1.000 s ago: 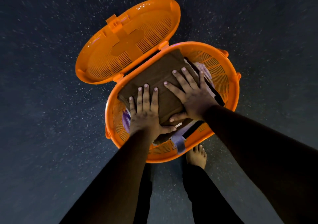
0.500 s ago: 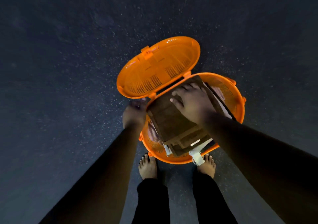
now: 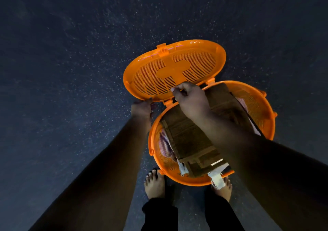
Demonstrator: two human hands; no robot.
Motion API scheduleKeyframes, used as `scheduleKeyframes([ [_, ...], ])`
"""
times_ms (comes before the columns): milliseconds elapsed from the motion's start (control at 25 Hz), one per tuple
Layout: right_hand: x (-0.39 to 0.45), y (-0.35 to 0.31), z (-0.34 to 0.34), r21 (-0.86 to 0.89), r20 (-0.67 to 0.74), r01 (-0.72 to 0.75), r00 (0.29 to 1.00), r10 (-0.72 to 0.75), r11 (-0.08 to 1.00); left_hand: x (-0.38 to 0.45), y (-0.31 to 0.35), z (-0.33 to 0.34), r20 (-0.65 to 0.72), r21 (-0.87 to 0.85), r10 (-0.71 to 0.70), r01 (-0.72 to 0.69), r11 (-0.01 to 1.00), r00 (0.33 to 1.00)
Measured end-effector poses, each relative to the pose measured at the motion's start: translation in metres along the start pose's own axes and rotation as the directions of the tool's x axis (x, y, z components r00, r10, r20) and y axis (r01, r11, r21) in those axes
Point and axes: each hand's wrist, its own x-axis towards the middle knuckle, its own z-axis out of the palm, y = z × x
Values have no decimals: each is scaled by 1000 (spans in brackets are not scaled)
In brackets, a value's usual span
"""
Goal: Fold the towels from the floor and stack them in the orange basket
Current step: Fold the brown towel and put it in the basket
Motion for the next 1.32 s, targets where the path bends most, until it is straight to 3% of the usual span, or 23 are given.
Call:
scheduleKeyframes([
  [200, -15, -63, -38, 282, -113, 17, 994, 15, 959, -30, 30, -24, 124, -40, 5, 0, 999, 992],
  [320, -32, -113, -66, 491, -137, -14, 986, 93, 871, -63, 46, -42, 74, -110, 54, -46, 993, 996],
  [400, -58, -141, -89, 635, -100, -66, 981, 167, 770, -94, 53, -63, 0, -167, 224, -221, 961, 975],
  [480, -87, -156, -105, 727, -74, -116, 967, 244, 676, -123, 59, -82, 24, -25, 465, -465, 885, 885],
  [560, -124, -161, -118, 789, -72, -149, 941, 330, 596, -154, 63, -98, 189, 275, 627, -654, 705, 756],
  [640, -158, -154, -124, 847, -66, -159, 915, 397, 507, -182, 59, -105, 425, 461, 708, -808, 367, 564],
  [720, -199, -133, -126, 875, -88, -154, 882, 463, 459, -211, 44, -104, 665, 402, 667, -914, 60, 337],
  [760, -218, -115, -124, 873, -96, -169, 861, 499, 458, -221, 31, -102, 756, 352, 599, -935, -34, 263],
  [840, -250, -70, -116, 858, -94, -219, 822, 562, 464, -234, -4, -93, 873, 293, 455, -935, -198, 178],
  [920, -273, -23, -105, 855, -63, -278, 783, 619, 438, -239, -47, -83, 927, 316, 318, -873, -371, 200],
  [1080, -287, 56, -75, 816, 24, -429, 695, 718, 387, -232, -124, -59, 907, 401, 129, -731, -553, 400],
  [1200, -276, 102, -56, 769, 73, -532, 624, 778, 355, -216, -163, -42, 866, 453, 89, -694, -560, 493],
  [1320, -250, 138, -44, 725, 89, -599, 570, 817, 339, -200, -182, -26, 814, 565, 199, -662, -492, 546],
])
